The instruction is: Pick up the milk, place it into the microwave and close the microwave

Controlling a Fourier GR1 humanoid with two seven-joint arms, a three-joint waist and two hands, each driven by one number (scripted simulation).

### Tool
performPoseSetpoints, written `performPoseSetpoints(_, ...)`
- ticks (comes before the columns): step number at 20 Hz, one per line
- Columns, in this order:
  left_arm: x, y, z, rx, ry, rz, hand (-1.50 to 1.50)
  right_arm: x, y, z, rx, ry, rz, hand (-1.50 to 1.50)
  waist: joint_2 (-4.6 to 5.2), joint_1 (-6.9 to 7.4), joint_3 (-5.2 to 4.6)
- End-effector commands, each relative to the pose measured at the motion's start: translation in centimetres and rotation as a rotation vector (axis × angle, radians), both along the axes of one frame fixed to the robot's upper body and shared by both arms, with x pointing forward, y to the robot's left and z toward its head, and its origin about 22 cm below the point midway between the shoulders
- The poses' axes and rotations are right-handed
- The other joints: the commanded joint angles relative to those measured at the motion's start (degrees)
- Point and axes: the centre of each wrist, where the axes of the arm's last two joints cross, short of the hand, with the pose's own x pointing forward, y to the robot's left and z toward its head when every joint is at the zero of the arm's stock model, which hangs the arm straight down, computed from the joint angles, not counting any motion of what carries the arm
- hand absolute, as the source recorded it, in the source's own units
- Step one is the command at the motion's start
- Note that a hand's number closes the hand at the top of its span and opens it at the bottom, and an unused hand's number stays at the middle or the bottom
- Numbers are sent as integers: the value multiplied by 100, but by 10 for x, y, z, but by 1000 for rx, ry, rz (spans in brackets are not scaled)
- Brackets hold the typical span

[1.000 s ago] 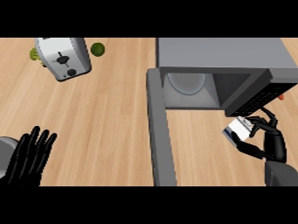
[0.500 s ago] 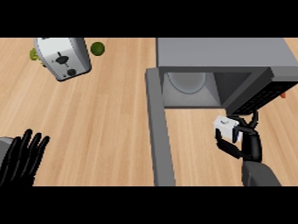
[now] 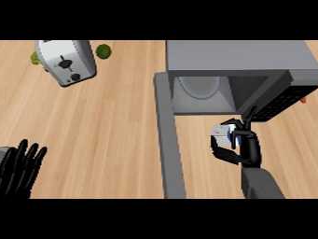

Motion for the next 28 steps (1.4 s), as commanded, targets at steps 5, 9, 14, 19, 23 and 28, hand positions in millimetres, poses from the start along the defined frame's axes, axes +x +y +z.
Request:
performPoseSetpoints(5,10,3,-11,8,5,9,-150,30,40,48,-83,-67,-63,150,-2,58,3)
performPoseSetpoints(9,16,11,1,-14,3,11,-150,54,49,67,-96,-57,-73,150,9,85,6)
performPoseSetpoints(14,5,29,-27,-9,7,21,-150,74,47,93,-143,16,-93,150,5,87,3)
performPoseSetpoints(19,9,21,-12,5,3,-10,-150,98,42,92,-289,45,-135,150,32,158,8)
performPoseSetpoints(23,11,32,-25,-4,12,-23,-150,114,45,96,-375,71,-196,150,66,238,9)
performPoseSetpoints(28,26,26,-21,-28,3,-46,-150,141,35,123,-429,84,-234,150,119,337,14)
